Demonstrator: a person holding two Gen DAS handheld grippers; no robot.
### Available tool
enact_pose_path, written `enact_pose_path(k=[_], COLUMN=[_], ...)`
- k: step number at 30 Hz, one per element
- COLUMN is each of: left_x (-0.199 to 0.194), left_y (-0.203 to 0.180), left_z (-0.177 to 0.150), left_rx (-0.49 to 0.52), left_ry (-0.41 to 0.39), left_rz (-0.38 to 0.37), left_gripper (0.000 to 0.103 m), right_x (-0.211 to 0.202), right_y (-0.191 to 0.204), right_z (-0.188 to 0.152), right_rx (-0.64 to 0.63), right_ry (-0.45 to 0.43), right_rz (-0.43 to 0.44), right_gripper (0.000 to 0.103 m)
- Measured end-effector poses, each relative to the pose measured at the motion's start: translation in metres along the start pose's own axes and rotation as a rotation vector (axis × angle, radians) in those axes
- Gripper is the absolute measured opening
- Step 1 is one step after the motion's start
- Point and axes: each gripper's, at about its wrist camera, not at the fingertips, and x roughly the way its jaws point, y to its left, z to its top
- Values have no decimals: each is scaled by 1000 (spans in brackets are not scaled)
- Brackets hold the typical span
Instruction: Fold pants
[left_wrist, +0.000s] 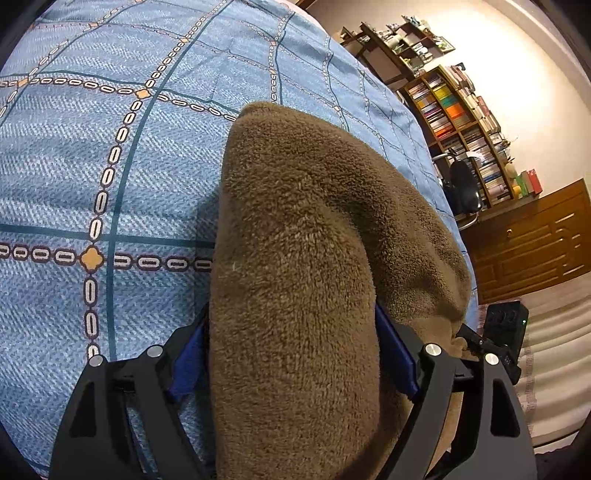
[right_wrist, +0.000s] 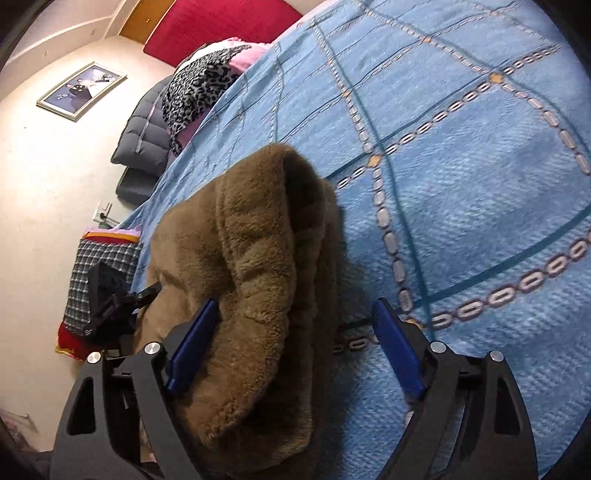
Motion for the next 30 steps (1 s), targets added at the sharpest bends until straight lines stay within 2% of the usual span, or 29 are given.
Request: enact_pose_path(k=[3,6,9,13,16,24,30], left_x=[-1,0,-2,-6,-11,-18,-7], left_y=[1,1,5,2,-4,-23,-42], left_z=[1,1,1,1,1,6,27], left_rx=[-2,-12,-30,-16,4,30,46], left_ry=[5,10,16,15,7,-9,-24], left_rz=[-6,-27,-66,-68,-57,-21,-8], left_gripper=[82,81,74,67,61,54,53], right_x=[9,15,15,11,6,-9,-16], right_y=[6,7,6,6,8,25,32], right_z=[0,3,4,4,4,16,47], right_rx=[-12,11,10,6,-7,-56,-93], right_ry=[23,49,47,42,30,-16,-70], right_rz=[0,45,59,82,84,84,69], right_gripper=[86,74,66,55,50,44,44])
